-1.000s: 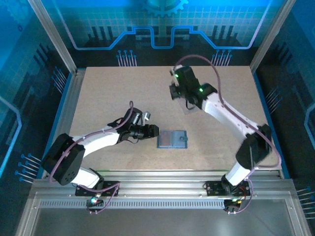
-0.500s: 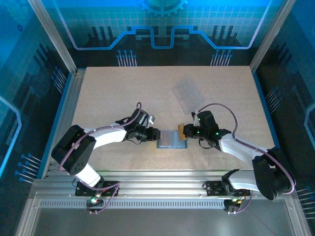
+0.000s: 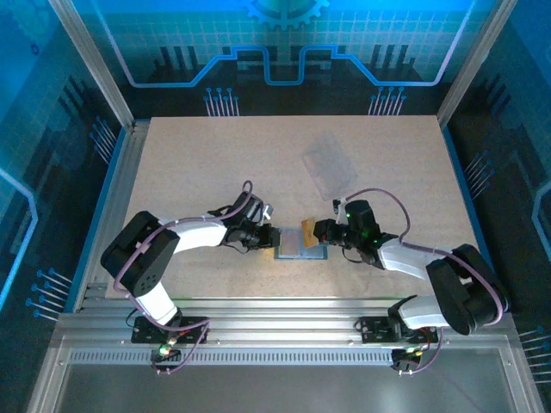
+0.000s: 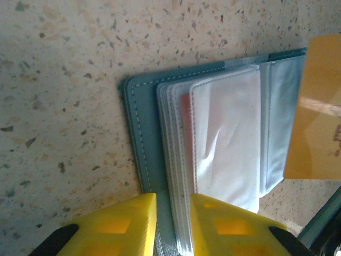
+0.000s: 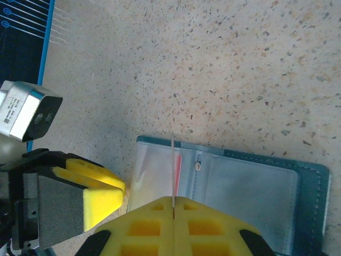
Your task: Put the credit cards into the card holder
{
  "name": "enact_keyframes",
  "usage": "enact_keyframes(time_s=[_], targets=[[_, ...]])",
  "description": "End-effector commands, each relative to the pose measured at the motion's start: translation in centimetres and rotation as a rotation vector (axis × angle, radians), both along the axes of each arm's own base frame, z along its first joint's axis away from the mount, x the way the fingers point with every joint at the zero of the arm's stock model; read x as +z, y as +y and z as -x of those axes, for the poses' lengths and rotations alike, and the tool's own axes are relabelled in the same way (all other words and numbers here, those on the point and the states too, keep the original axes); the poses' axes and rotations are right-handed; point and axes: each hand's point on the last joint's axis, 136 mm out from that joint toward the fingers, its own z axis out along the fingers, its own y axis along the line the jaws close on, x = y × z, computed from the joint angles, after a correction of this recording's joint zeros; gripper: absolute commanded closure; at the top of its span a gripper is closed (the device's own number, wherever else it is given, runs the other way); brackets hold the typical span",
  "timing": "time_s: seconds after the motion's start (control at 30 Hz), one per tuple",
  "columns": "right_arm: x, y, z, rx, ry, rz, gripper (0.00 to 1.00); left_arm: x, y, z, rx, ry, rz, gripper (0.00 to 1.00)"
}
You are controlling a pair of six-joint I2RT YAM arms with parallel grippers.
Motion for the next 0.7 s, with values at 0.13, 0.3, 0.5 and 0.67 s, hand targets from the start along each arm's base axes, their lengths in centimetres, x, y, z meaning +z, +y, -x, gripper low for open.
enact_keyframes(time_s=[0.13, 0.3, 0.5, 0.67], targets=[[0.4, 0.8, -0.8, 0.006, 0.001, -0.053, 1.00, 0.2, -0.8, -0.4, -0.013, 0.000, 0.010, 0.77], [0.2, 1.1, -0.8, 0.009, 0.014, -0.067, 1.00, 0.1, -0.7, -0.4, -0.011, 0.004, 0.006, 0.77], [-0.1, 1.4, -1.0, 0.012, 0.032, -0.085, 1.00, 0.2, -0.7, -0.3, -0.012, 0.008, 0.010, 0.77], [-0.3, 1.7, -1.1, 0.016, 0.044, -0.093, 1.00, 0.0, -0.8, -0.3, -0.012, 0.015, 0.013, 0.78]])
